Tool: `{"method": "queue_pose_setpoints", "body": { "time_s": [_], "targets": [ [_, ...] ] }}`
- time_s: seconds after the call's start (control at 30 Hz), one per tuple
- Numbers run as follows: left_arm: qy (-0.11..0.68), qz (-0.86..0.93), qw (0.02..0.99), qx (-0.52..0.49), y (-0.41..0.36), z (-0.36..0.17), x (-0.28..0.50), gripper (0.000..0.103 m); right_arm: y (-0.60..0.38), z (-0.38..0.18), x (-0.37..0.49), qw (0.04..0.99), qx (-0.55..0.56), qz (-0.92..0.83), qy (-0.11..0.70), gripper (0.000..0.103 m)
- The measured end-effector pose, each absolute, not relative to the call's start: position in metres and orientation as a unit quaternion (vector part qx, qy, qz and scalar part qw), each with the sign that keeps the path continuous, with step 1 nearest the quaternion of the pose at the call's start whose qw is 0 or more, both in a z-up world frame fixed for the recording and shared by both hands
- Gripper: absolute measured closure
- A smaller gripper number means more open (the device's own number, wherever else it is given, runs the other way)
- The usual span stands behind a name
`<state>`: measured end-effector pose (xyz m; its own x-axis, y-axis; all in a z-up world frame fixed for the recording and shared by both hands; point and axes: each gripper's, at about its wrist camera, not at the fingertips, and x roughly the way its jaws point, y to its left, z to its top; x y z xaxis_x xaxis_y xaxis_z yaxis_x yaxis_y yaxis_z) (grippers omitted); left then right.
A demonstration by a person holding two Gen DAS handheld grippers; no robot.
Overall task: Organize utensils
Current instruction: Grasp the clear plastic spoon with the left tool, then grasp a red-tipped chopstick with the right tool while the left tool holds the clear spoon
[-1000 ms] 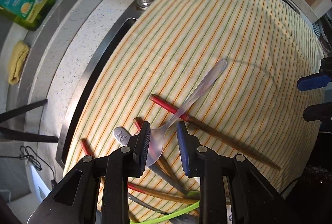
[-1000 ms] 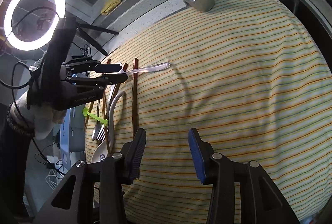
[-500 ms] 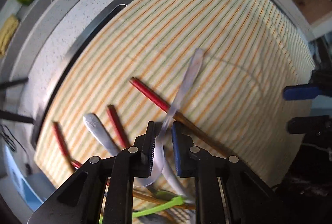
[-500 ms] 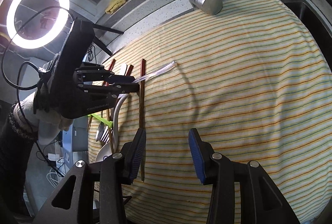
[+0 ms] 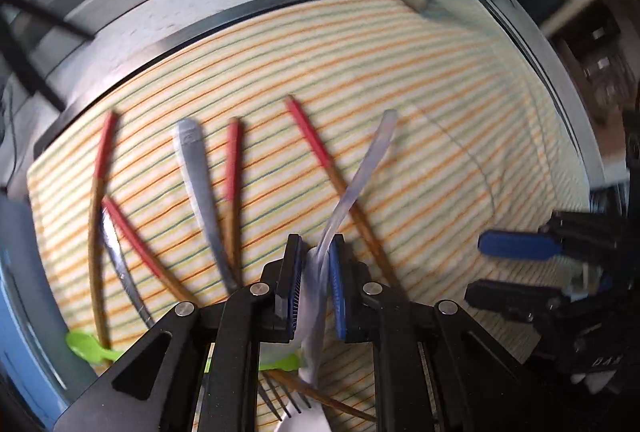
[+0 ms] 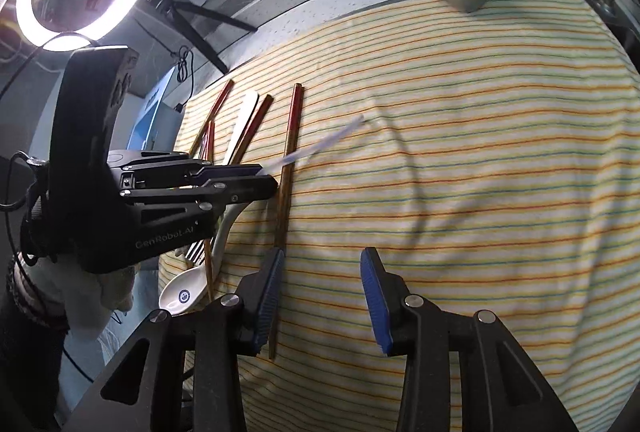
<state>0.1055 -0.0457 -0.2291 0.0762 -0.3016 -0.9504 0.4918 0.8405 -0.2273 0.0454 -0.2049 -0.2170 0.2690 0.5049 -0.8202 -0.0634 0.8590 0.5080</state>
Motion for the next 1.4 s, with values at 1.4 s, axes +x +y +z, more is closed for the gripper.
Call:
{"method": "queue_pose_setpoints", "body": {
  "time_s": [1.4],
  "targets": [
    [0.621,-0.293,0.725,0.052,-0.053,-0.218,0.163,0.091,-0.160,-0.227,0.093,0.796,0.102,0.140,0.580,0.097]
  ]
}}
